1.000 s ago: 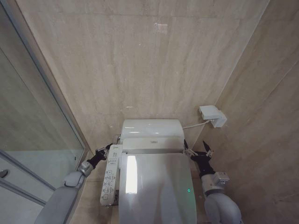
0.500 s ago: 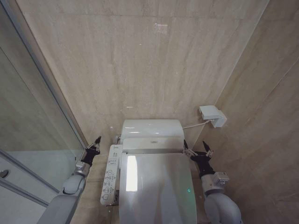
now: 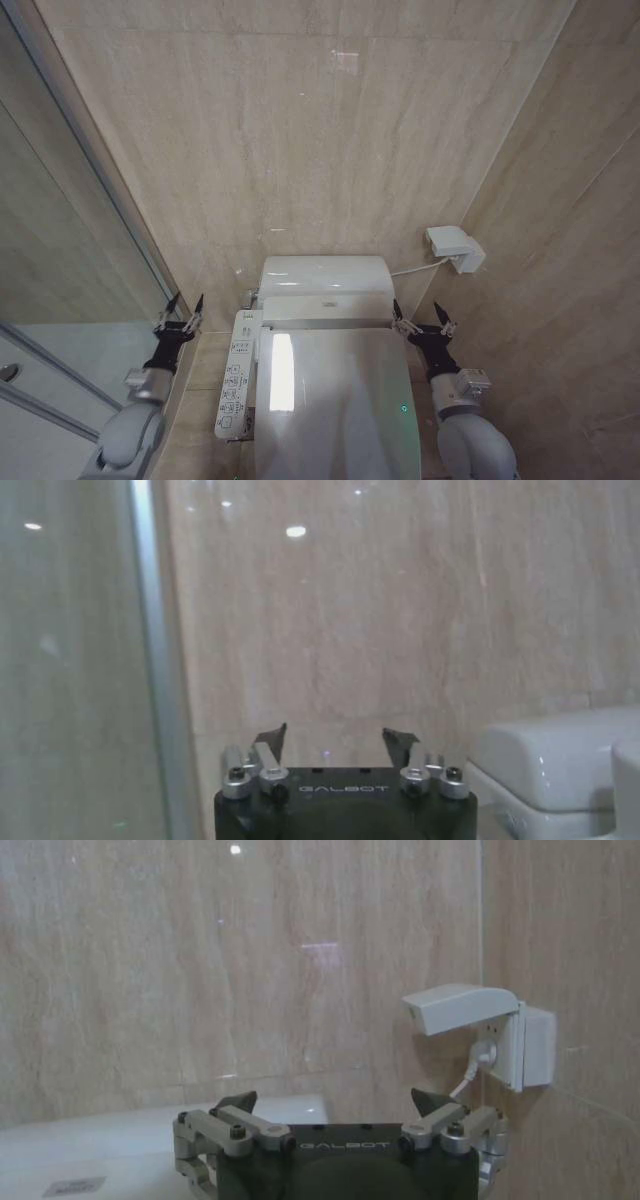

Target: Open the toilet lid, clean the toilet bowl with a toilet brush, close the toilet lid, and flush.

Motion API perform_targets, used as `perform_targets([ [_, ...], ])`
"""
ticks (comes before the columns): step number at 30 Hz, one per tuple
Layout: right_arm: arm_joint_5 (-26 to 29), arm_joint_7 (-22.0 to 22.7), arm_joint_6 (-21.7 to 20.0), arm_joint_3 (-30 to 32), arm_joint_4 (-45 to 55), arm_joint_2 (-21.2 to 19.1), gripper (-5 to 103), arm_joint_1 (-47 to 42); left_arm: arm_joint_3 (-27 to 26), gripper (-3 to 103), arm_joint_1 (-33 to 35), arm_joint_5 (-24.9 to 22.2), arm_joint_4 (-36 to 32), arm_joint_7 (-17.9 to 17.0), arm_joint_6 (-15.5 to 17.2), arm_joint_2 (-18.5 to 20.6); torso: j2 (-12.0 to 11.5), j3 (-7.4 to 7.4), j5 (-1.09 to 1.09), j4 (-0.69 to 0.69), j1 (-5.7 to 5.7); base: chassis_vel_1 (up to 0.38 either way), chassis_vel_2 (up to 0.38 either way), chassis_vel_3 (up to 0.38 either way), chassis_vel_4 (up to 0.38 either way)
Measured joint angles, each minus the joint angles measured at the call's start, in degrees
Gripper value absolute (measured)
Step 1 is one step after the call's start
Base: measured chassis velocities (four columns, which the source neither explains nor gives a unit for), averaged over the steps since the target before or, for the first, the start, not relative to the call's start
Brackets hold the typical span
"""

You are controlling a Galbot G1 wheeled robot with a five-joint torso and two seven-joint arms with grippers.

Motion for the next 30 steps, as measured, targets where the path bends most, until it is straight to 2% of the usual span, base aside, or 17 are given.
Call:
perform_targets([
  [4,0.0,0.0,0.0,0.01,0.0,0.0,100,0.0,-3.21,55,4.0,-0.18,-4.6,-0.25,0.42,-0.87,0.0,0.0,0.0,-0.01,0.0,0.0,0.0,0.0,0.0],
  [5,0.0,0.0,0.0,0.0,0.0,0.0,100,0.0,-4.65,81,5.59,-0.48,-6.55,-0.25,0.49,-1.2,0.0,0.0,0.01,0.0,0.0,0.0,0.0,0.0,0.0],
  [10,0.0,0.0,0.0,0.0,0.0,0.0,100,0.0,-7.94,81,10.53,-1.17,-11.66,-0.26,0.7,-2.19,0.0,0.0,0.02,0.01,0.0,0.0,0.0,0.0,0.0],
  [11,0.0,0.0,0.0,0.0,-0.01,0.0,100,0.0,-8.33,100,11.61,-1.38,-12.55,-0.27,0.66,-2.36,0.01,0.0,0.02,0.0,0.0,0.0,0.0,0.0,0.0],
  [18,0.0,0.0,0.0,0.0,-0.01,0.0,100,0.0,-8.84,100,14.92,-2.78,-14.79,-0.1,-0.08,-2.84,0.0,0.0,0.01,-0.02,0.0,0.0,0.0,0.0,0.0],
  [30,0.0,0.0,0.0,0.0,0.0,0.0,100,0.0,-8.44,100,16.77,-6.11,-16.89,1.45,2.13,-3.26,0.0,0.01,0.01,0.0,0.0,0.0,0.0,0.0,0.0],
])
